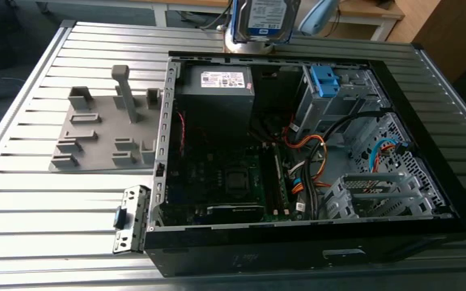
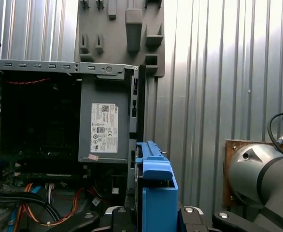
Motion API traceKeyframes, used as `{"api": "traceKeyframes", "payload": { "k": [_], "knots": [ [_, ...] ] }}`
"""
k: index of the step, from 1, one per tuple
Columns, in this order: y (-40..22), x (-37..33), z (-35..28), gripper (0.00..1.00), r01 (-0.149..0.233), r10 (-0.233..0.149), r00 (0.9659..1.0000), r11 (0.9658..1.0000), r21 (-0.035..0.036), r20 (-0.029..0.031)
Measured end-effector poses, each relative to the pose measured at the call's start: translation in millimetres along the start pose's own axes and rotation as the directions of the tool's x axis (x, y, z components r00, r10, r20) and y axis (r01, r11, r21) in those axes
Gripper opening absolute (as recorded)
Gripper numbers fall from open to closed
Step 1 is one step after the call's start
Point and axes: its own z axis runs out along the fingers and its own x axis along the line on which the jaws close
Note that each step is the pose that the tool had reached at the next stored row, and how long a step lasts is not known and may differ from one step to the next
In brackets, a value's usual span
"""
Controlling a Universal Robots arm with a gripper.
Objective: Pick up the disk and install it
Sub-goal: 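Pick up the disk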
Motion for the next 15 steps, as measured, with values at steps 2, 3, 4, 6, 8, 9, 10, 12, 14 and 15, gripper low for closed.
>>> {"api": "traceKeyframes", "payload": {
  "k": [2,3,4,6,8,9,10,12,14,15],
  "knots": [
    [-4.3,0.2,0.0,0.36,0.000,0.000,1.0000,1.0000,-0.0004,-0.0001],
    [-6.2,0.3,0.0,0.36,0.000,0.000,1.0000,1.0000,-0.0004,-0.0001],
    [-8.5,0.4,0.1,0.36,0.000,0.000,1.0000,1.0000,-0.0005,0.0000],
    [-12.9,0.6,0.1,0.36,0.000,0.000,1.0000,1.0000,-0.0007,-0.0001],
    [-16.8,1.0,0.2,0.36,0.000,0.000,1.0000,1.0000,-0.0008,0.0001],
    [-18.4,1.5,0.2,0.36,0.000,0.000,1.0000,1.0000,-0.0009,-0.0001],
    [-19.5,2.4,0.2,0.36,0.000,0.000,1.0000,1.0000,-0.0010,-0.0001],
    [-20.7,5.4,0.2,0.36,0.000,0.000,1.0000,1.0000,-0.0009,0.0000],
    [-21.0,10.1,0.0,0.36,0.000,0.000,1.0000,1.0000,-0.0009,-0.0001],
    [-21.1,12.6,-0.1,0.36,0.000,0.000,1.0000,1.0000,-0.0009,-0.0001]
  ]
}}
